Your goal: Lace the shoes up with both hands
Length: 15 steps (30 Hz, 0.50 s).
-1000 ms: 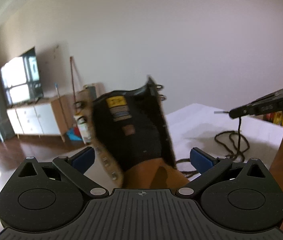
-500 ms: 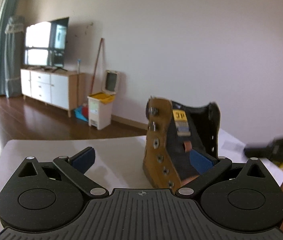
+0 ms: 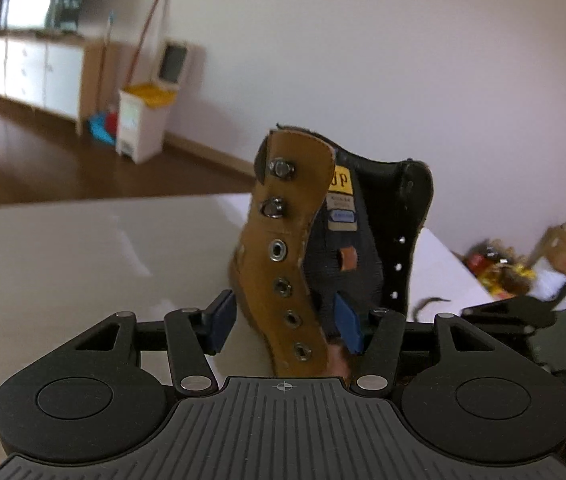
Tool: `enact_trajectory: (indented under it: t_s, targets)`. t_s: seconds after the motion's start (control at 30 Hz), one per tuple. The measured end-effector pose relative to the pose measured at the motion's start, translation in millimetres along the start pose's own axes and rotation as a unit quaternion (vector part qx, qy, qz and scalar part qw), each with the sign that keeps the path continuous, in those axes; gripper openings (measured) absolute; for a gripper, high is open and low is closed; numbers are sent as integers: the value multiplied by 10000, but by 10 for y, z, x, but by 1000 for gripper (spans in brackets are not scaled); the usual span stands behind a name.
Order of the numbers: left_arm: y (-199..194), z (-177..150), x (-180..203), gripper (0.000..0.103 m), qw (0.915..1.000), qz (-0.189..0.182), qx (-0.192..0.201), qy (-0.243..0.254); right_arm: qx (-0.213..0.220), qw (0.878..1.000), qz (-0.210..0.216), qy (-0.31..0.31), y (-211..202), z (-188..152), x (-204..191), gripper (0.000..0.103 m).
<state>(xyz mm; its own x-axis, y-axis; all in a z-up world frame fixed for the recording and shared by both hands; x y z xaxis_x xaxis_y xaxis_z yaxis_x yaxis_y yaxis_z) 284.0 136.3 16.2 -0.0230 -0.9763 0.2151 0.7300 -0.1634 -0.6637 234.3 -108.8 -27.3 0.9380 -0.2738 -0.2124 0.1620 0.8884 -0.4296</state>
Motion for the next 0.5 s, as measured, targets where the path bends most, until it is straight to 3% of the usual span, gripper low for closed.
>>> enact_trajectory:
  t_s: [0.07,0.3,0.5]
  targets:
    - [21,20,-32,34,9999,-82,-80,-49,-110,9998,32,-163,31,-4,-10,5]
    - [-1,35,-88,36,9998,-133,-131,-56,-477,9970,219,-576,127,23,-35,5]
    - [-2,51,-116,44,9999,-82,-95,-11,-501,9957,404,-659,275,91,-3,5]
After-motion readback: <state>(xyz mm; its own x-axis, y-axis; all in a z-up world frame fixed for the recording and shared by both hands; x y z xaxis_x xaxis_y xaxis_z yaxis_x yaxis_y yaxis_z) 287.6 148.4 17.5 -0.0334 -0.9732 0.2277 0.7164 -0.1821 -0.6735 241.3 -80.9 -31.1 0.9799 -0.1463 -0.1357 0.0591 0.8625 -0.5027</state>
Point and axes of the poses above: each gripper's, at about its wrist camera, not at the fingertips, and y roughly the way its jaws point, x to its right, z to its top, the point moved 2 cm from there along y, roughly the way its jaws point, and after that the axes turned 14 degrees about z, right-handed, at the moved point
